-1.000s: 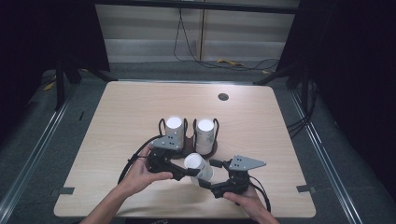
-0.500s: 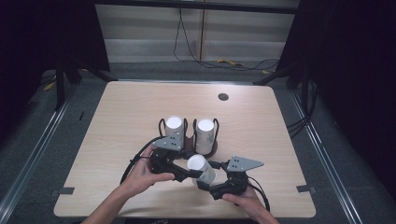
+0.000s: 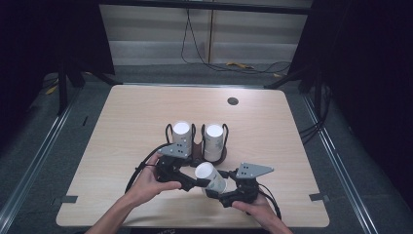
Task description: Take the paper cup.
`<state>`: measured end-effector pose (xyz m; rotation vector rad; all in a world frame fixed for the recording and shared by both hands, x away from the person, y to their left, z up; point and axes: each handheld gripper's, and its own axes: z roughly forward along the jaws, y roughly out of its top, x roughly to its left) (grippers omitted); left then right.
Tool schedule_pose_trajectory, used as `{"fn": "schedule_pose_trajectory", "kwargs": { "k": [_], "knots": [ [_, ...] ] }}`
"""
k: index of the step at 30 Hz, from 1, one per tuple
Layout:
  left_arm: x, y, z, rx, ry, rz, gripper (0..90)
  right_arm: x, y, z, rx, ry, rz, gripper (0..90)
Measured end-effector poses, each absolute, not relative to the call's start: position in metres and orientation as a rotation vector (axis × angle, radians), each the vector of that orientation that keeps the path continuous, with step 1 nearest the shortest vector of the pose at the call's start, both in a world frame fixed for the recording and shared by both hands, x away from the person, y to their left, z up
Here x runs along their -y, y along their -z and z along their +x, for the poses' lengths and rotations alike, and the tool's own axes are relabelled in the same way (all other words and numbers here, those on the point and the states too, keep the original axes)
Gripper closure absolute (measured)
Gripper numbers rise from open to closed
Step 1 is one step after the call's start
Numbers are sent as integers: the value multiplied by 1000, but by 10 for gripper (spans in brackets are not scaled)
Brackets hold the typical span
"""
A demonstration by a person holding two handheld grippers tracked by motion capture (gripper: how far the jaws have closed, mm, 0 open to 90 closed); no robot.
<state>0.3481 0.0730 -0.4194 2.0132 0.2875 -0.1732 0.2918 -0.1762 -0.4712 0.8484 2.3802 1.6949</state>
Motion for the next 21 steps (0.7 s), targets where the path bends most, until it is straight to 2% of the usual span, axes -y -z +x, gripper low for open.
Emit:
{"fn": "schedule_pose_trajectory", "kwargs": {
  "k": [5, 8, 21],
  "knots": [
    [-73, 420, 349, -291, 165, 2021, 217, 178, 470, 293, -2395, -1678, 867, 237],
    [-74, 419, 348, -311, 110, 2026, 195, 178, 469, 293, -2396, -1657, 859, 237],
    [-82, 417, 350, -306, 62, 2051, 178, 183, 459, 297, -2461, -1586, 885, 244]
  ]
}}
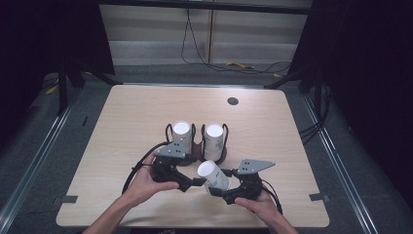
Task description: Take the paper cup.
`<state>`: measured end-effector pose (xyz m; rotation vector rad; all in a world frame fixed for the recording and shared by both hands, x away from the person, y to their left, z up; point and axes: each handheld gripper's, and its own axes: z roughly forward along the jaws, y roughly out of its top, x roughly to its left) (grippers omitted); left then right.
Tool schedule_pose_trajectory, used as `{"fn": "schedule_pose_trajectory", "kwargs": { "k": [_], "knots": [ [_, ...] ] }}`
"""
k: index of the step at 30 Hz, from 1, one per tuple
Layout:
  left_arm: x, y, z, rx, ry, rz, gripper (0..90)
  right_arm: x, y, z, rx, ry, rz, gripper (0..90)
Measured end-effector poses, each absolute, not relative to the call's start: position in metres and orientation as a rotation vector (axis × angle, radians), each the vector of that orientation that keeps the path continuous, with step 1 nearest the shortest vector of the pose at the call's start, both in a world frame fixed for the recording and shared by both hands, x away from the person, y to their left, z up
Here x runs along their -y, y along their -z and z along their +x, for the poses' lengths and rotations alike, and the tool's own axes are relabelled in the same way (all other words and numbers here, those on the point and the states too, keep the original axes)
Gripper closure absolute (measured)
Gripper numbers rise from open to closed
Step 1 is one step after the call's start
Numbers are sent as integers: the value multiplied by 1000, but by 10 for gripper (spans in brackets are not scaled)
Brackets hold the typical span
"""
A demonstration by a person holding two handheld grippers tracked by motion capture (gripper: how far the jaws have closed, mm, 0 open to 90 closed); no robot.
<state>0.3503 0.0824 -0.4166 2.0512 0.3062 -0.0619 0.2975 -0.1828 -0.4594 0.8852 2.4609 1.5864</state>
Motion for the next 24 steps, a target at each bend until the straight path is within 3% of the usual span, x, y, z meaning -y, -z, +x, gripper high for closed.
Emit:
{"fn": "schedule_pose_trajectory", "kwargs": {
  "k": [10, 24],
  "knots": [
    [-97, 425, 353, -365, 29, 2096, 201, 180, 459, 304, -2517, -1445, 917, 244],
    [-96, 433, 354, -361, 99, 2139, 163, 181, 455, 308, -2616, -1332, 899, 245]
  ]
}}
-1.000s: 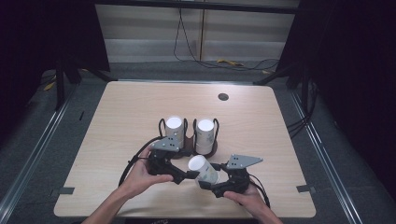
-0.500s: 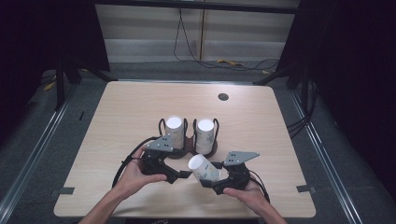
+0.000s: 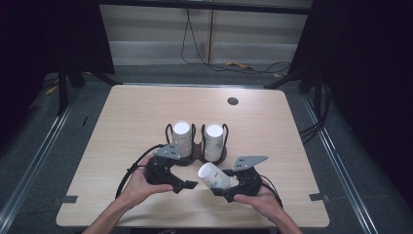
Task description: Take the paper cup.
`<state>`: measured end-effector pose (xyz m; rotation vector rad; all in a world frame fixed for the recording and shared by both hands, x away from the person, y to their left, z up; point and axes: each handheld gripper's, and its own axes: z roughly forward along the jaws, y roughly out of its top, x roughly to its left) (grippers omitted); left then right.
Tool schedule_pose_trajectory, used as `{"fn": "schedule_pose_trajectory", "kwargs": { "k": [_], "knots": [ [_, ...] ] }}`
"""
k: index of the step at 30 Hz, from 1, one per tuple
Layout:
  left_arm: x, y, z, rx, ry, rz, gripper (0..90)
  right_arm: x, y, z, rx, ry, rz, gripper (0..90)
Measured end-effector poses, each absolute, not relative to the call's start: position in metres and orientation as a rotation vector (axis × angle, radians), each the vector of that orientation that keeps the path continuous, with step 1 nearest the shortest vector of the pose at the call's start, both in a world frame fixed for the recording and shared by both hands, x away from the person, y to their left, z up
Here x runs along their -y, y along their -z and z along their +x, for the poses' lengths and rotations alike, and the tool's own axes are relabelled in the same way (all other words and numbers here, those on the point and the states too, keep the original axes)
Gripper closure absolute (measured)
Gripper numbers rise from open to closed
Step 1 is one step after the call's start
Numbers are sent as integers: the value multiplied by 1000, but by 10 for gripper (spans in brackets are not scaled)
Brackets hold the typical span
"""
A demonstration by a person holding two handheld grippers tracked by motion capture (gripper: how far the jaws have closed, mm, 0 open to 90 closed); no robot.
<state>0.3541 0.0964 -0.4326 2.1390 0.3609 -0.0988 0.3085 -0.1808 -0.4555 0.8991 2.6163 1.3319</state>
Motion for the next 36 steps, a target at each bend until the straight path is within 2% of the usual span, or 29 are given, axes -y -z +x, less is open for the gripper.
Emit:
{"fn": "schedule_pose_trajectory", "kwargs": {
  "k": [22, 24, 30, 36],
  "knots": [
    [-98, 436, 352, -348, 84, 2187, 189, 162, 453, 316, -2759, -1174, 766, 247],
    [-97, 436, 352, -335, 93, 2194, 215, 161, 454, 315, -2768, -1160, 761, 247],
    [-94, 437, 351, -323, 128, 2223, 195, 157, 456, 317, -2796, -1096, 726, 251],
    [-95, 434, 351, -318, 124, 2234, 217, 151, 451, 317, -2812, -1054, 683, 253]
  ]
}}
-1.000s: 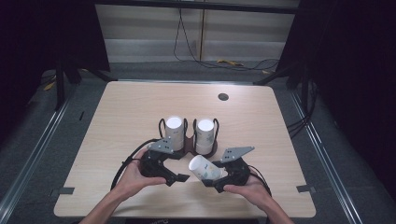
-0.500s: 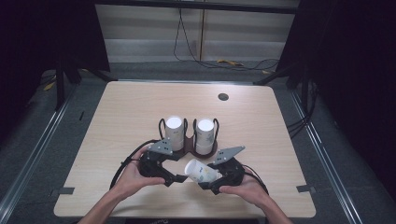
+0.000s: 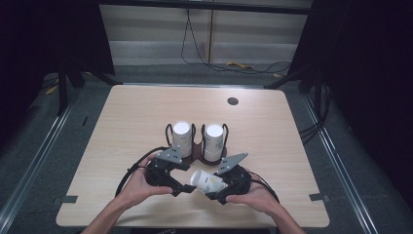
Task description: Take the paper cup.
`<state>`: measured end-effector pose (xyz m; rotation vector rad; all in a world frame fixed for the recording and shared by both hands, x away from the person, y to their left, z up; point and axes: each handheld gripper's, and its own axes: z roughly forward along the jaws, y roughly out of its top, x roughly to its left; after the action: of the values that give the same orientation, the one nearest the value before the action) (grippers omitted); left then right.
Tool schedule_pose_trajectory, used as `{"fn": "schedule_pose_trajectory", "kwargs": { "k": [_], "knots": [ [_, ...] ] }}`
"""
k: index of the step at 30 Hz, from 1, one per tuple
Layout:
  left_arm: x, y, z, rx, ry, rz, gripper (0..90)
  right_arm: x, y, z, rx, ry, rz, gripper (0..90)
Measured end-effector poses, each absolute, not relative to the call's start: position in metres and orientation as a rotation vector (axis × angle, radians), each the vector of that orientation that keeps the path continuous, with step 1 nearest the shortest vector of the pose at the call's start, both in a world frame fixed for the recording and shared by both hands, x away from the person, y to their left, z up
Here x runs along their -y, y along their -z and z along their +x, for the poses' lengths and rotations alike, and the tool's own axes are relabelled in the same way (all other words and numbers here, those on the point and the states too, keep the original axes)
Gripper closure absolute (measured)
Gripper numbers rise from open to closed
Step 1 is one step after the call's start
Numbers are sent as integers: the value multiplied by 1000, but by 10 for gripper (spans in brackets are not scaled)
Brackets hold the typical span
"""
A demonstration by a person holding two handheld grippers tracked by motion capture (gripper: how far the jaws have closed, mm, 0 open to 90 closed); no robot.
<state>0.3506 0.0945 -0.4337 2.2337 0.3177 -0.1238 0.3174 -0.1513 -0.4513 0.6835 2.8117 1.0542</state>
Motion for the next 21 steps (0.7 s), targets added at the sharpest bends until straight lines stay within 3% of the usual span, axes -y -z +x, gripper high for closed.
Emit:
{"fn": "schedule_pose_trajectory", "kwargs": {
  "k": [15, 21],
  "knots": [
    [-84, 437, 349, -290, 169, 2277, 199, 141, 450, 313, -2855, -1002, 594, 252],
    [-80, 436, 347, -263, 178, 2301, 233, 134, 448, 310, -2856, -968, 552, 253]
  ]
}}
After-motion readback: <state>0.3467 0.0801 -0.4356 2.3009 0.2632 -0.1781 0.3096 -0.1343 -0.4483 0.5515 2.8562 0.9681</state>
